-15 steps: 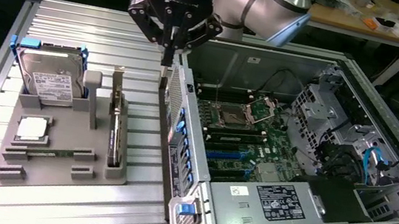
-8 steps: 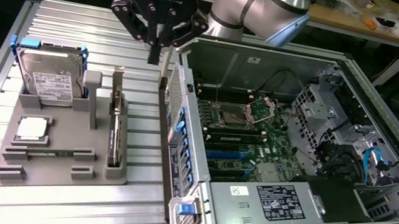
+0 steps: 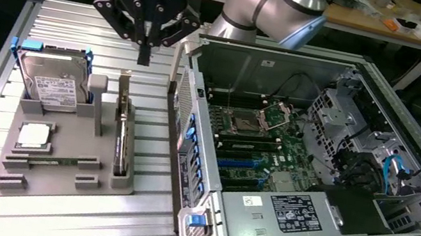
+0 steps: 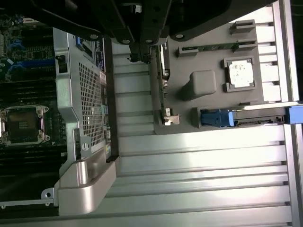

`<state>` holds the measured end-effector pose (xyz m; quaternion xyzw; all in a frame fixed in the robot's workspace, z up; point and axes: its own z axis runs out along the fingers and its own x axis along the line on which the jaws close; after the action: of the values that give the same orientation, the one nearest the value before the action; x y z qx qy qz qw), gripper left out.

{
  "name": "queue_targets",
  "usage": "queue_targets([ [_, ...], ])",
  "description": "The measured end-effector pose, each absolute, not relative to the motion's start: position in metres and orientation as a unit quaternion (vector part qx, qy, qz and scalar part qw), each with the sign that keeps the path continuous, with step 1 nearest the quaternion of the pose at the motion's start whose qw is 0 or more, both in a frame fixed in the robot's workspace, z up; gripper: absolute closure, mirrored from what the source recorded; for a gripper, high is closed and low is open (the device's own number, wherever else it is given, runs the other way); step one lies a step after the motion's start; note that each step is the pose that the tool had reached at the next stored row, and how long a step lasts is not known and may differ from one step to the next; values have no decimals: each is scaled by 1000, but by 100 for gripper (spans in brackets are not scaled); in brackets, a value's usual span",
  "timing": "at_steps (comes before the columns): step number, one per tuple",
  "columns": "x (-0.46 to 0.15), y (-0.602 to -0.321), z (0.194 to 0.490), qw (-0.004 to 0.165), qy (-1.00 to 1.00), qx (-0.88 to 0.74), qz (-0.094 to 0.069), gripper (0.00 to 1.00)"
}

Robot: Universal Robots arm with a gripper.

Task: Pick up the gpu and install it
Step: 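Reach for the gpu, then pick up the gpu and move the gpu toward the slot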

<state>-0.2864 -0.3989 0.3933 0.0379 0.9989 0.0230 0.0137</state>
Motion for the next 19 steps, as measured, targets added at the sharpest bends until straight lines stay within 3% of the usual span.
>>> queue_targets([
  [19,-312,-399,393,14,999,38,23,89],
])
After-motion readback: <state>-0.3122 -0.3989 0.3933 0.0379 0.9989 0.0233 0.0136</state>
